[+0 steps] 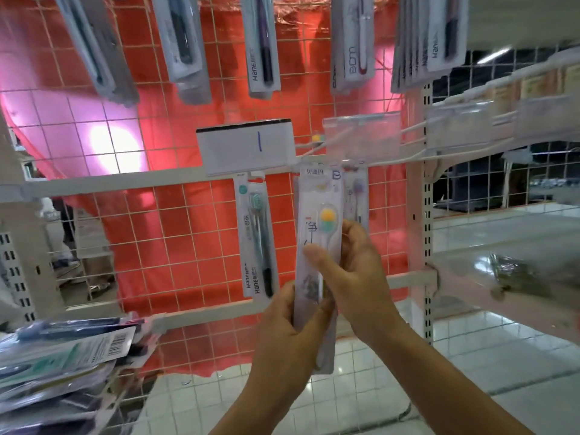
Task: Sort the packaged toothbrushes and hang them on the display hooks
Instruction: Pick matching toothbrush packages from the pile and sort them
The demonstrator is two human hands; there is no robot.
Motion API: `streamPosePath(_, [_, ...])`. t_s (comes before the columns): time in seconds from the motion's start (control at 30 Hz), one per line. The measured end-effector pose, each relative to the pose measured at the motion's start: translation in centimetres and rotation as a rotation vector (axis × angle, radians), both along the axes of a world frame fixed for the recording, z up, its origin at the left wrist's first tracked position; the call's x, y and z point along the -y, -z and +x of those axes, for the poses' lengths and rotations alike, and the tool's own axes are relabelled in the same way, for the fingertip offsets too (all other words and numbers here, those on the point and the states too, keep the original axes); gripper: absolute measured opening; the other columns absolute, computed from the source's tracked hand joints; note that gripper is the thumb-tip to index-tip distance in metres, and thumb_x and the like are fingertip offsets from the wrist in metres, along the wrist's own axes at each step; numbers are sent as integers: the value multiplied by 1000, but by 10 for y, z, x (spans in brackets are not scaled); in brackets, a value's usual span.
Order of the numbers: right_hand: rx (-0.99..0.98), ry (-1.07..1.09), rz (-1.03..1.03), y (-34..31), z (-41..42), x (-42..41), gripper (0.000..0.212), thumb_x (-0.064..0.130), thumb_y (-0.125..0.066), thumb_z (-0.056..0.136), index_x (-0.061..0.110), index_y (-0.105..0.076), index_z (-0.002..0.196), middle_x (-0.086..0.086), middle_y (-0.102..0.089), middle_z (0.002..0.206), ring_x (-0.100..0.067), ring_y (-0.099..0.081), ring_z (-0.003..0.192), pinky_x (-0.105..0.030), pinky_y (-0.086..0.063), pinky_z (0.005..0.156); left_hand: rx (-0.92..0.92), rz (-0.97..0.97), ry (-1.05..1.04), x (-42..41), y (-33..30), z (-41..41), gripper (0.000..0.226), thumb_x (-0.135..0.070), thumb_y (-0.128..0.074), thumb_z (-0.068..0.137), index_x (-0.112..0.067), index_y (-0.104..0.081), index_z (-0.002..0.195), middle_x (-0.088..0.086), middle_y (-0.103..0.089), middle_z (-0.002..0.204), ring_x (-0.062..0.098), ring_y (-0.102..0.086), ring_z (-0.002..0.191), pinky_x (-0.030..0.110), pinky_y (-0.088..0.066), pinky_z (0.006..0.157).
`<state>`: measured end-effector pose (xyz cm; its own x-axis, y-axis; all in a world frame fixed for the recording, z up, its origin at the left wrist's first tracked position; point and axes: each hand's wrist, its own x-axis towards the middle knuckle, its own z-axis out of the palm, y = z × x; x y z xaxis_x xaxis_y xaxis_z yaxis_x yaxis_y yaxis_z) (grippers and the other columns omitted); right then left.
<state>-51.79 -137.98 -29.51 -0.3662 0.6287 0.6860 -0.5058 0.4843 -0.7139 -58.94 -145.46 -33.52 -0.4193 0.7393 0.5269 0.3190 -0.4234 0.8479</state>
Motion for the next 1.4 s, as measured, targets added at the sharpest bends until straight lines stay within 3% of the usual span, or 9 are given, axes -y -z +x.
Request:
streamPosePath(0.23, [-79, 71, 35, -6, 15, -5, 21, 25, -60, 83, 21, -53, 103, -3, -68, 97, -13, -70, 87, -24, -57, 70, -44, 43, 68, -8, -7, 13, 26, -40, -64, 74, -29, -63, 97, 1, -72, 89, 21, -71, 83, 33, -60, 73])
streamPosePath(0.37, [-124, 58, 58, -15, 21, -8, 25, 32, -57, 79, 22, -54, 101, -4, -68, 94, -19, -70, 87, -30, -59, 71, -19, 60, 113, -11, -11, 17, 33, -36, -63, 72, -25, -62, 104, -6, -74, 93, 13, -72, 87, 23, -57, 70])
streamPosePath(0.47, [-124, 67, 101, -21, 25, -10, 20, 31, -56, 80, 22, -54, 97, -3, -67, 87, -18, -69, 82, -26, -58, 67, -10, 77, 89, -11, -11, 16, 34, -35, -62, 72, -26, -61, 105, -9, -74, 94, 10, -71, 88, 20, -56, 70])
streamPosePath(0.63, [-127, 98, 174, -17, 30, -6, 18, 27, -55, 83, 22, -52, 100, 4, -68, 91, -11, -70, 86, -20, -56, 66, -26, 84, 46, -13, -9, 13, 31, -37, -63, 79, -20, -64, 105, -6, -73, 95, 12, -70, 91, 27, -57, 76])
streamPosePath(0.77, [-141, 110, 180, -21, 32, -5, 16, 29, -55, 83, 22, -52, 98, -4, -66, 93, -20, -69, 86, -28, -59, 66, -54, 75, 23, -13, -8, 13, 35, -43, -63, 77, -22, -63, 105, -5, -73, 98, 12, -70, 93, 32, -57, 80])
streamPosePath(0.93, [-125, 114, 197, -24, 31, -9, 15, 28, -55, 84, 23, -51, 96, -3, -66, 91, -18, -70, 84, -26, -58, 65, -53, 67, 34, -13, -11, 17, 29, -43, -60, 86, -20, -63, 105, -5, -73, 96, 13, -70, 92, 29, -57, 78])
streamPosePath(1.17, [-104, 116, 206, -21, 26, -12, 12, 28, -53, 86, 26, -50, 97, 0, -66, 92, -18, -70, 83, -28, -59, 64, -48, 63, 49, -12, -10, 15, 34, -38, -58, 75, -22, -63, 104, -8, -73, 95, 11, -70, 92, 24, -57, 76])
streamPosePath(1.4, [-50, 119, 104, -10, 20, -18, 10, 18, -54, 92, 15, -51, 101, -6, -66, 89, -18, -70, 77, -30, -59, 63, -32, 54, 57, -12, -10, 12, 24, -21, -60, 82, -17, -64, 105, -3, -74, 95, 13, -70, 90, 20, -56, 73])
